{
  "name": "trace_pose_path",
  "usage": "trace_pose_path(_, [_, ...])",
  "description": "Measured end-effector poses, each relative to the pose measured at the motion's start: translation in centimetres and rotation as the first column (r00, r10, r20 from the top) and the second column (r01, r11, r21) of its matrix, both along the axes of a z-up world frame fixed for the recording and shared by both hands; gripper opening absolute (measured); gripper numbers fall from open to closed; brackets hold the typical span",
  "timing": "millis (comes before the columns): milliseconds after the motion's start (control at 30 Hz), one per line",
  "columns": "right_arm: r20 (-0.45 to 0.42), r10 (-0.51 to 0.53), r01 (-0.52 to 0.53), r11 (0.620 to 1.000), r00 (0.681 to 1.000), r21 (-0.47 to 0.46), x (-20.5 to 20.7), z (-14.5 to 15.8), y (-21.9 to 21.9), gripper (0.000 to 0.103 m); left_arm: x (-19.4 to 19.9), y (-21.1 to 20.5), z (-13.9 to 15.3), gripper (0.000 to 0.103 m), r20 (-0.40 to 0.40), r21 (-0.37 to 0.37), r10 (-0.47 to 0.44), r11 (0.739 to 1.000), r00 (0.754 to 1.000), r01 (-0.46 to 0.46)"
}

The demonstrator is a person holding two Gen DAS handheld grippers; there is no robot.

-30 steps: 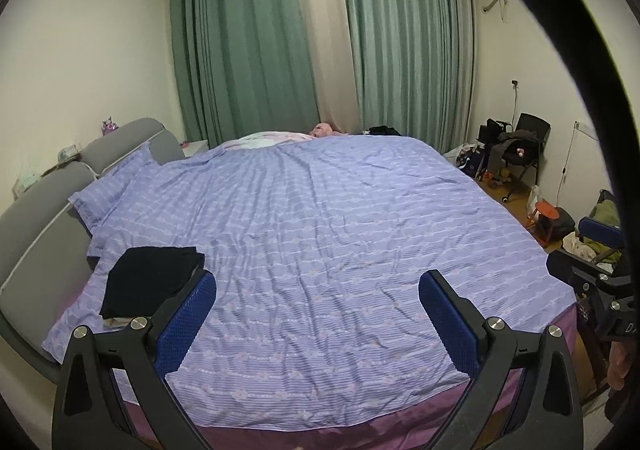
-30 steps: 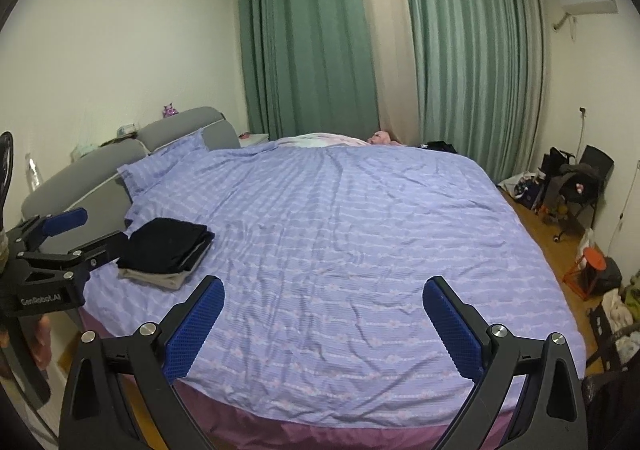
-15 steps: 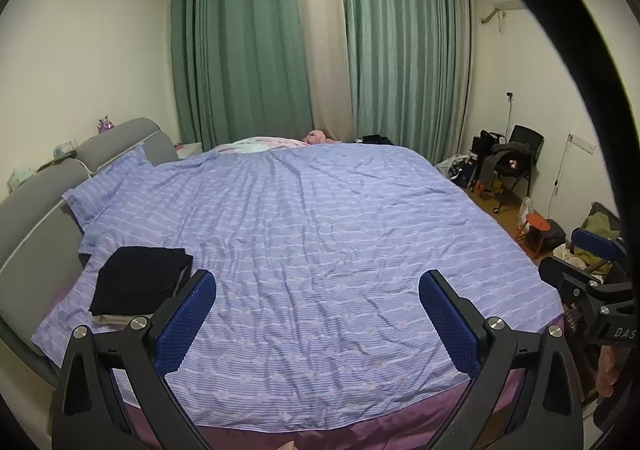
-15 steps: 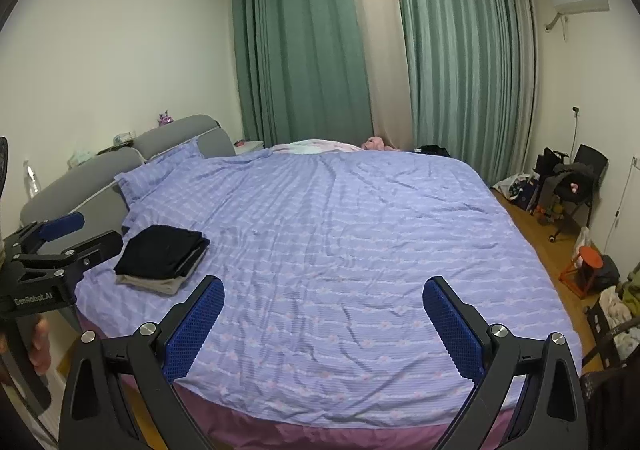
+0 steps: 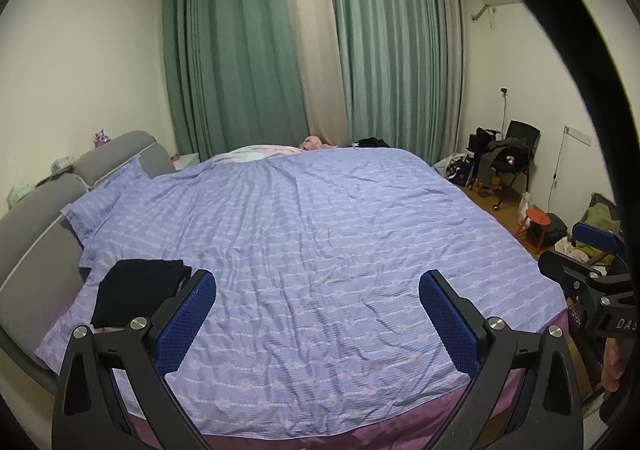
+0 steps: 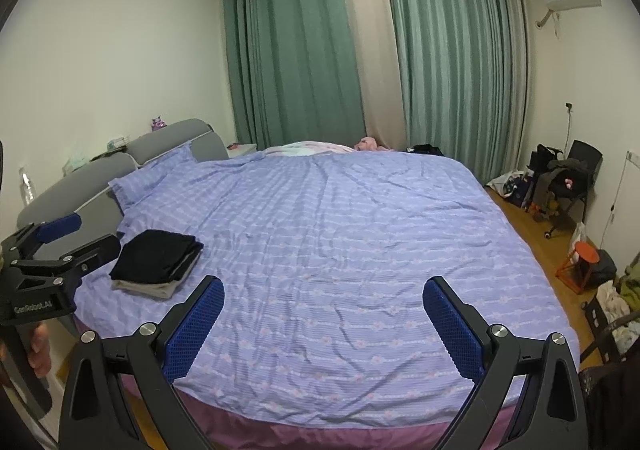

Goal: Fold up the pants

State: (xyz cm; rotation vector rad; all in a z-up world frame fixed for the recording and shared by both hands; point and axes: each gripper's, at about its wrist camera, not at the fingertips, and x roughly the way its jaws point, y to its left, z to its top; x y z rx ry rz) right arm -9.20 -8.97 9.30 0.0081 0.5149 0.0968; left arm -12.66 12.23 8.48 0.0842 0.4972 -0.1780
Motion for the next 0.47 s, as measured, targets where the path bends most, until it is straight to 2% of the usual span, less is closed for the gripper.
trace_pose_path(267, [0.000,-0.011,0.011,1.000,1.000,-0.001,0.28,-0.04,-0.28,0.100,0.35,-0.73,0.12,0.103,0.012,0.030,-0.007,1.000,1.000,0.007])
trace_pose_path(467, [-0.001,-0.017,0.017,1.000,1.000,0.003,0.48,-0.08,-0.45,0.100,0.70,-1.02,0.24,0.103,0.003,0.022,-0.009,1.000,1.000,0.009])
